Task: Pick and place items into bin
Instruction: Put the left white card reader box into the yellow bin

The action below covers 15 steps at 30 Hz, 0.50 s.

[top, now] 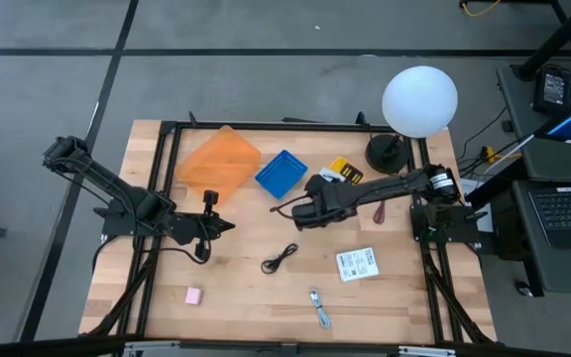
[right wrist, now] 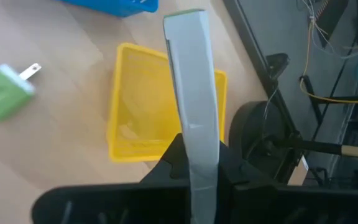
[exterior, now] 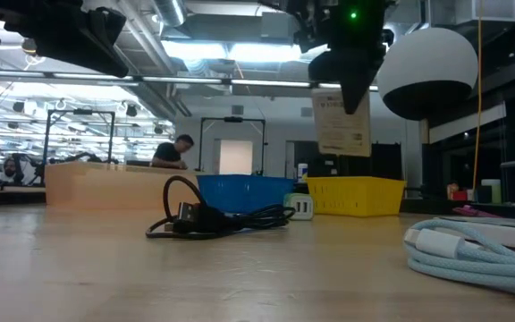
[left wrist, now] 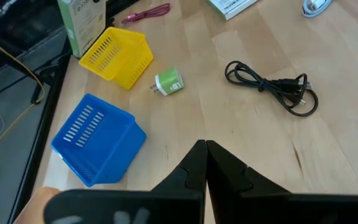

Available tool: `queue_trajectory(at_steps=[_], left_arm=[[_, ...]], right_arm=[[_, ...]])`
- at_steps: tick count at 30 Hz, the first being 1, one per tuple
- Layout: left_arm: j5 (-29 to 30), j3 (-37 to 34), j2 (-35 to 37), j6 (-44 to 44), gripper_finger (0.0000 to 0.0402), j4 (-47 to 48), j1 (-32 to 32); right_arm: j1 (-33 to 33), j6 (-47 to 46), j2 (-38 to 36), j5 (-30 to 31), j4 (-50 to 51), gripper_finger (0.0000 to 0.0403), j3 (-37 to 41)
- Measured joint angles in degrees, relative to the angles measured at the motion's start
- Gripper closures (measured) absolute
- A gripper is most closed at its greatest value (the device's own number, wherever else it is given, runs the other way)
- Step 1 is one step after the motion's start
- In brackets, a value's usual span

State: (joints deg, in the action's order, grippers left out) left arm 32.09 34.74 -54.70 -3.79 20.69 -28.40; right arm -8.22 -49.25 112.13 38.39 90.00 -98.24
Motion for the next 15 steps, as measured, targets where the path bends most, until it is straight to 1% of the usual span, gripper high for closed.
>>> queue_trajectory(at_steps=[6,15], left_arm=[[0.0,0.0,0.0,0.0,0.0400,0.0,0.0],[0.0,0.0,0.0,0.2,0.0400,0.0,0.0]], right_arm=[[1.9,0.1,0.0,0.0,0.0,0.0393,0.4],[3.4,-1.3,0.1,0.7,-0.5,0.0394,7.0]])
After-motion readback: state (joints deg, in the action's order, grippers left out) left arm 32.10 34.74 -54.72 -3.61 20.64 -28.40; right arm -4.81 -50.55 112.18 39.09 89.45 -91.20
